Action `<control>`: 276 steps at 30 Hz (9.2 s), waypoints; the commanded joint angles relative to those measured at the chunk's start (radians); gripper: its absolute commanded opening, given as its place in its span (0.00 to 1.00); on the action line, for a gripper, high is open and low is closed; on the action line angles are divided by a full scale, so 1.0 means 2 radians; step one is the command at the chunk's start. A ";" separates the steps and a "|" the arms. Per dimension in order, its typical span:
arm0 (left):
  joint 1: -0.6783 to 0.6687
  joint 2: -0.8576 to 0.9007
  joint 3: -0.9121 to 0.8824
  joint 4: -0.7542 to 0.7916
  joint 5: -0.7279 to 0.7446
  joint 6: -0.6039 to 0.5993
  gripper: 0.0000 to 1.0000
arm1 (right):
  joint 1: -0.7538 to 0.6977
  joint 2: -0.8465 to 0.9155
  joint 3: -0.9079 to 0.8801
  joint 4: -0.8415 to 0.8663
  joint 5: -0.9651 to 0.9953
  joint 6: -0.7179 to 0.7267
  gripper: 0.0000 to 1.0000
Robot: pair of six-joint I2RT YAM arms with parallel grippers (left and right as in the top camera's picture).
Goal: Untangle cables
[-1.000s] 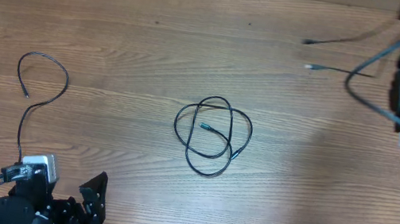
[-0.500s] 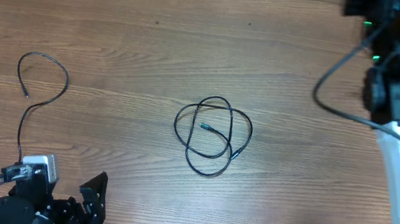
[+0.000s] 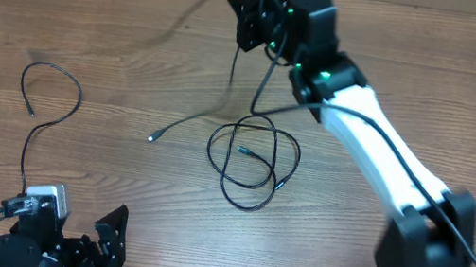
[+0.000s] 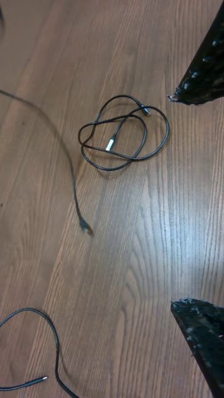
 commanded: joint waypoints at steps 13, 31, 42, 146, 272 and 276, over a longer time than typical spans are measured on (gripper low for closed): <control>-0.003 -0.002 0.001 0.000 -0.007 0.013 0.99 | -0.075 0.060 0.008 -0.036 0.035 0.053 0.04; -0.003 -0.002 0.001 0.000 -0.007 0.013 0.99 | -0.055 0.057 0.008 -0.195 0.065 0.058 1.00; -0.003 -0.002 0.001 0.000 -0.007 0.013 0.99 | -0.056 -0.037 0.008 -0.294 0.289 0.149 1.00; -0.010 0.716 0.099 0.358 0.100 0.527 1.00 | -0.068 -0.313 -0.029 -0.769 0.289 0.378 1.00; 0.122 0.908 0.099 0.609 0.116 0.387 0.05 | -0.068 -0.313 -0.029 -0.768 0.289 0.378 1.00; 0.124 0.908 0.099 0.630 0.070 0.310 0.04 | -0.068 -0.313 -0.029 -0.768 0.289 0.378 1.00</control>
